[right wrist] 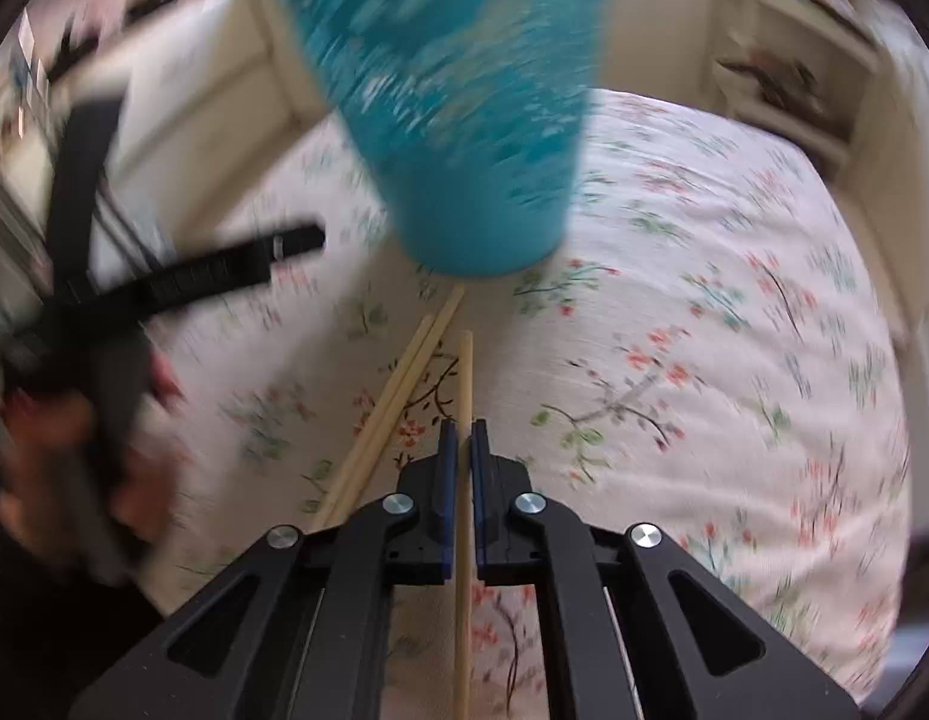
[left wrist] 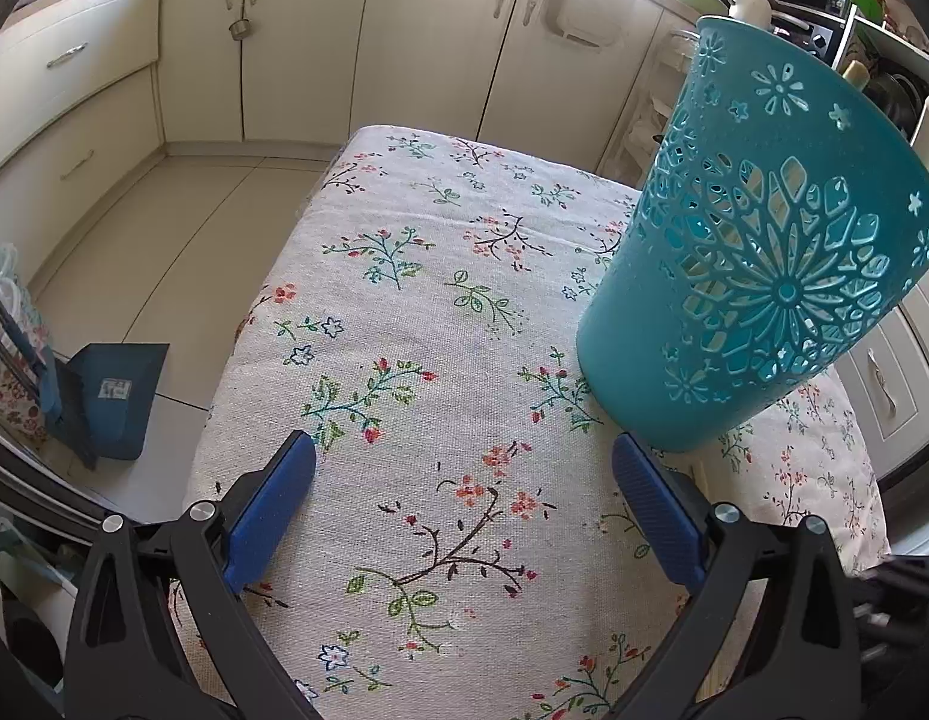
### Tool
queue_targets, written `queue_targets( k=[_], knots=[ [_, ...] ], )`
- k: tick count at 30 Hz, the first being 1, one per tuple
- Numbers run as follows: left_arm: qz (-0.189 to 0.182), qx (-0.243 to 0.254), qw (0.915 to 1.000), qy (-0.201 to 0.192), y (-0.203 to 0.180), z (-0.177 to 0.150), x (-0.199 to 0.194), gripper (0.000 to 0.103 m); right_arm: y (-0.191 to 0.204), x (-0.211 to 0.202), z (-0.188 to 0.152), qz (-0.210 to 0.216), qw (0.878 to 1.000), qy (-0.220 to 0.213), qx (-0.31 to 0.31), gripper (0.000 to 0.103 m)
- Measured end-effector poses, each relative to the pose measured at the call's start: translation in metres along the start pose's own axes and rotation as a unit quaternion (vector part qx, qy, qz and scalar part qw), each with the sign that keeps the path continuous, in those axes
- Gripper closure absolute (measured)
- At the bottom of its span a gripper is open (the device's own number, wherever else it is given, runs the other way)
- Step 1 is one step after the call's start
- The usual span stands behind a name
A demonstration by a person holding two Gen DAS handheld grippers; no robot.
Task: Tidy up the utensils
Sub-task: 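Lift the stick over the basket and open the right gripper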
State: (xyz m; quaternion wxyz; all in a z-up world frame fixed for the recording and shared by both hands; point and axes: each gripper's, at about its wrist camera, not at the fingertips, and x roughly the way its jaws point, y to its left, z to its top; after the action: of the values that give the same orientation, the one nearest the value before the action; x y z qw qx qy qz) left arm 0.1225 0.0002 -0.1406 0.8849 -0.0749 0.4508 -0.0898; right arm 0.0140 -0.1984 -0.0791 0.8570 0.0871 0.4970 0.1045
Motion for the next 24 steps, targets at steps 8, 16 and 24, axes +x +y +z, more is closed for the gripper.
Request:
queue_targets(
  k=[8, 16, 24],
  knots=[
    [0.004, 0.004, 1.0000, 0.002, -0.002, 0.000, 0.000, 0.008, -0.009, -0.106, 0.054, 0.145, 0.973, -0.164, 0.068, 0.098],
    [0.003, 0.002, 1.0000, 0.003, -0.001, 0.000, 0.001, 0.008, 0.019, -0.165, 0.114, 0.127, 0.931, -0.337, 0.059, 0.098],
    [0.000, 0.005, 1.0000, 0.002, -0.002, 0.000, 0.001, 0.008, 0.037, -0.152, 0.154, 0.061, 0.897, -0.432, 0.073, 0.097]
  ],
)
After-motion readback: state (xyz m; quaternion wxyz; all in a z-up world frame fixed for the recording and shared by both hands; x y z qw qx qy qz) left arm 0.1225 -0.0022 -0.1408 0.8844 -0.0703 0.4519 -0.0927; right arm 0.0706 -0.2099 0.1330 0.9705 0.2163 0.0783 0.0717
